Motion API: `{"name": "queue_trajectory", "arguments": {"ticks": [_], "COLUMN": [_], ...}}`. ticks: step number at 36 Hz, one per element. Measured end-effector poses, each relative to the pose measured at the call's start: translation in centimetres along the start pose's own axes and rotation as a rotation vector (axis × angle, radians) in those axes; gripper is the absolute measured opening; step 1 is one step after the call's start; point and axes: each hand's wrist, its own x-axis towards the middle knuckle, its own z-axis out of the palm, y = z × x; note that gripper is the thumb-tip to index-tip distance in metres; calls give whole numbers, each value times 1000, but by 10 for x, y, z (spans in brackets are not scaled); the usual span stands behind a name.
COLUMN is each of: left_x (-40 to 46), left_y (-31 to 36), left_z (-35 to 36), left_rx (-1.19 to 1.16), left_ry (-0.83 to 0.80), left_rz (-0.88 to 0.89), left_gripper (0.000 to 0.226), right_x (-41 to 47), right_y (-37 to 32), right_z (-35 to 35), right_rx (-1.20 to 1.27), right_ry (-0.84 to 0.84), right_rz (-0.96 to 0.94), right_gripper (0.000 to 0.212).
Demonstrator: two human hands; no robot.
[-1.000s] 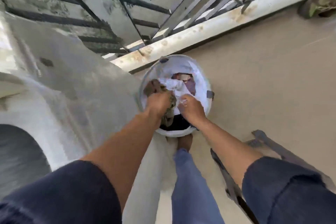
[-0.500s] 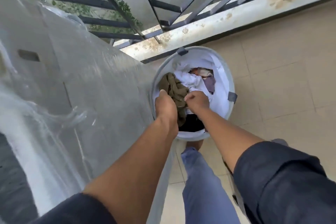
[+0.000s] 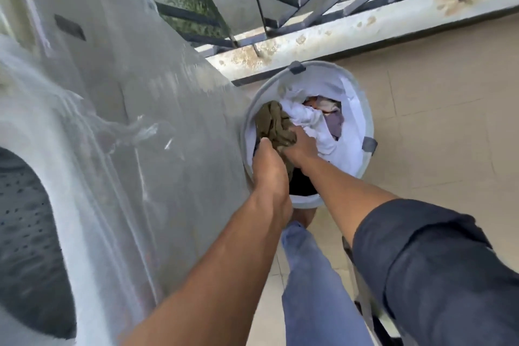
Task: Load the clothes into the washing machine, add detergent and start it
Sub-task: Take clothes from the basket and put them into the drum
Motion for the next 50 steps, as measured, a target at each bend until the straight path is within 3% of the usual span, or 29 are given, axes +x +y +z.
{"name": "queue_trajectory", "arguments": {"ticks": [2, 5, 11, 14, 17, 21, 25, 28, 30, 32, 34, 36, 39, 42, 45, 47, 50], "left_x": [5, -4, -59, -93, -129, -167, -183, -199, -214, -226, -238, -250, -279, -296, -308, -316, -328], "left_y": [-8, -7, 0, 3, 8, 16, 26, 44, 59, 73, 84, 93, 110, 121, 125, 124, 125], "left_z": [-2, -7, -12, -19, -35, -64, -87, -95, -98, -101, -105, -115, -133, -162, -190, -209, -240], "left_rx": [-10, -22, -59, 40, 157, 267, 405, 461, 455, 469, 487, 425, 298, 176, 40, -41, -121], "left_ry": [-2, -14, -54, -60, -87, -175, -194, -148, -160, -214, -293, -353, -469, -544, -663, -750, -852], "left_rz": [-11, -15, -12, 134, 297, 465, 638, 803, 891, 962, 975, 982, 956, 905, 805, 747, 704], "left_gripper": [32, 23, 38, 54, 50, 66, 114, 129, 124, 99, 66, 54, 45, 51, 58, 61, 66], "right_x": [-2, -12, -100, -157, -213, -286, -348, -392, -418, -440, -457, -471, -488, -498, -506, -513, -523], "right_y": [1, 5, -35, -52, -71, -110, -157, -187, -200, -207, -207, -203, -195, -189, -189, -192, -198], "right_z": [-1, -7, -60, -86, -109, -140, -177, -205, -220, -231, -237, -241, -244, -238, -216, -199, -171], "right_rx": [29, 148, 256, 321, 384, 566, 701, 837, 945, 1013, 1063, 1092, 1041, 885, 699, 684, 896], "right_ry": [55, 81, 105, 62, 23, -22, -105, -219, -321, -387, -390, -345, -141, 185, 386, 343, 17], "right_rz": [27, 72, -62, -96, -163, -248, -368, -463, -502, -548, -580, -617, -656, -568, -440, -354, -299], "right_gripper": [11, 12, 19, 20, 23, 30, 25, 19, 17, 17, 21, 25, 25, 20, 44, 59, 59]}}
